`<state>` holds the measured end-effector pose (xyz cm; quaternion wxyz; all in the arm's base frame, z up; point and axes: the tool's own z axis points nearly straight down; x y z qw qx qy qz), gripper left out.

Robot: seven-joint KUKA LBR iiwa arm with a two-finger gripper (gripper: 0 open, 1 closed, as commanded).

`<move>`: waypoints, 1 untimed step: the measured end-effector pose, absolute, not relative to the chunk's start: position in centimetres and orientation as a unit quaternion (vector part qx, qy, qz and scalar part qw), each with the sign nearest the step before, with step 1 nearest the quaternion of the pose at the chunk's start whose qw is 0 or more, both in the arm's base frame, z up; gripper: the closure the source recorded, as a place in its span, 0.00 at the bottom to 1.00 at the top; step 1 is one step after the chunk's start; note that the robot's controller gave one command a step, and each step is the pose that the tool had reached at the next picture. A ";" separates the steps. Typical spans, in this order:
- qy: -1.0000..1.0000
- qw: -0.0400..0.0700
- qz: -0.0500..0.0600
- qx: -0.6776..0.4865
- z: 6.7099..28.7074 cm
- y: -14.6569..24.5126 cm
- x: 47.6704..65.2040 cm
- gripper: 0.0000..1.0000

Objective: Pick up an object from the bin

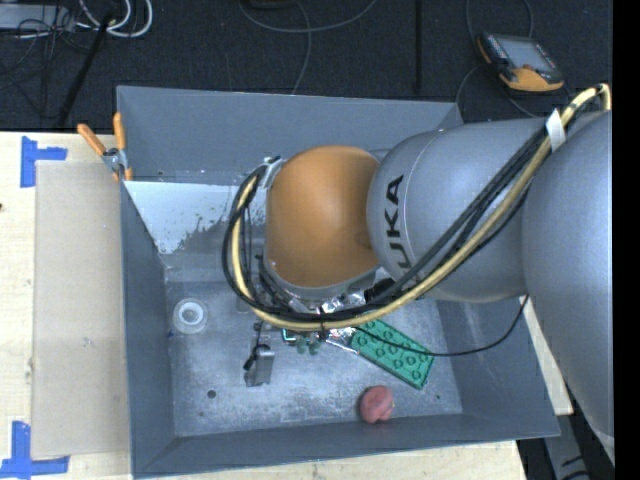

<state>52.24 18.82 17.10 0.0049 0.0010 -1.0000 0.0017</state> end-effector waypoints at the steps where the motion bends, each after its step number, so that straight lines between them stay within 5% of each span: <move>1: -1.000 0.001 0.000 -0.002 17.5 18.7 52.5 1.00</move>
Offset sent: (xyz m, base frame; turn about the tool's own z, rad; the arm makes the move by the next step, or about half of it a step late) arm 0.0000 0.0000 0.0000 0.0000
